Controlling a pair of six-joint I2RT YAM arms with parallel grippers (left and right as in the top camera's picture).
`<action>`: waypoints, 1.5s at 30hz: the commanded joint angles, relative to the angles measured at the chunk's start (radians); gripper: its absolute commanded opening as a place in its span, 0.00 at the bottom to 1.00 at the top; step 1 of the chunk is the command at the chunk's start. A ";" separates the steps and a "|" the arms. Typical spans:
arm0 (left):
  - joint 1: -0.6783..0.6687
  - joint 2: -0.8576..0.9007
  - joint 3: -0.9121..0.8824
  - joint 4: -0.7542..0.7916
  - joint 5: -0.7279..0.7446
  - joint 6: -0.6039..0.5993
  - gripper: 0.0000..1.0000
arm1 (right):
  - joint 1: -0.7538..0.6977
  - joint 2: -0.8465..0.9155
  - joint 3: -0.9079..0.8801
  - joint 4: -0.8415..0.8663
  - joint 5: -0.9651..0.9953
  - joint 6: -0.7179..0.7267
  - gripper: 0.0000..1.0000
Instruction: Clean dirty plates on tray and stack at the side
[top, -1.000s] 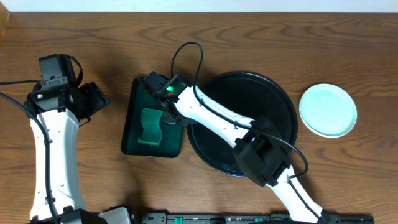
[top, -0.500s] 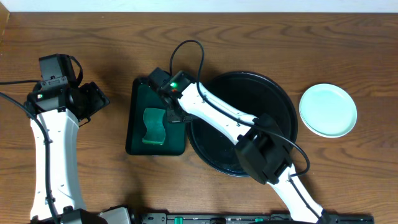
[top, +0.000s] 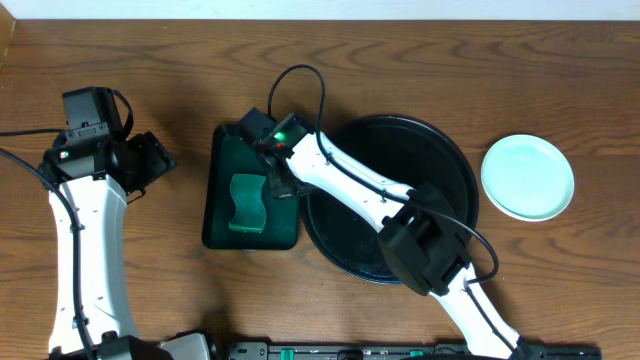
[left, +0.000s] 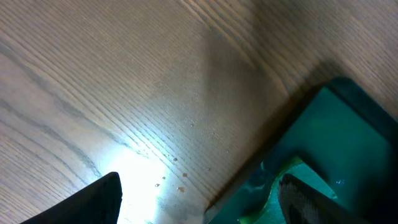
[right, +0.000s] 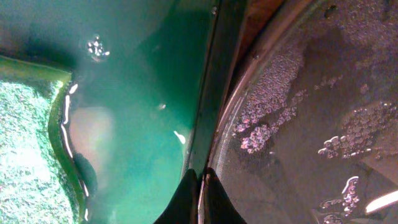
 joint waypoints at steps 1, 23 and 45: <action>0.005 -0.003 0.015 -0.001 -0.009 -0.002 0.81 | -0.029 0.014 -0.008 -0.003 0.038 -0.079 0.08; 0.005 -0.003 0.015 -0.001 -0.009 -0.002 0.80 | -0.116 -0.011 0.323 -0.179 0.002 -0.295 0.63; 0.005 -0.003 0.015 -0.001 -0.009 -0.002 0.80 | -0.604 -0.011 0.465 -0.507 0.037 -0.378 0.73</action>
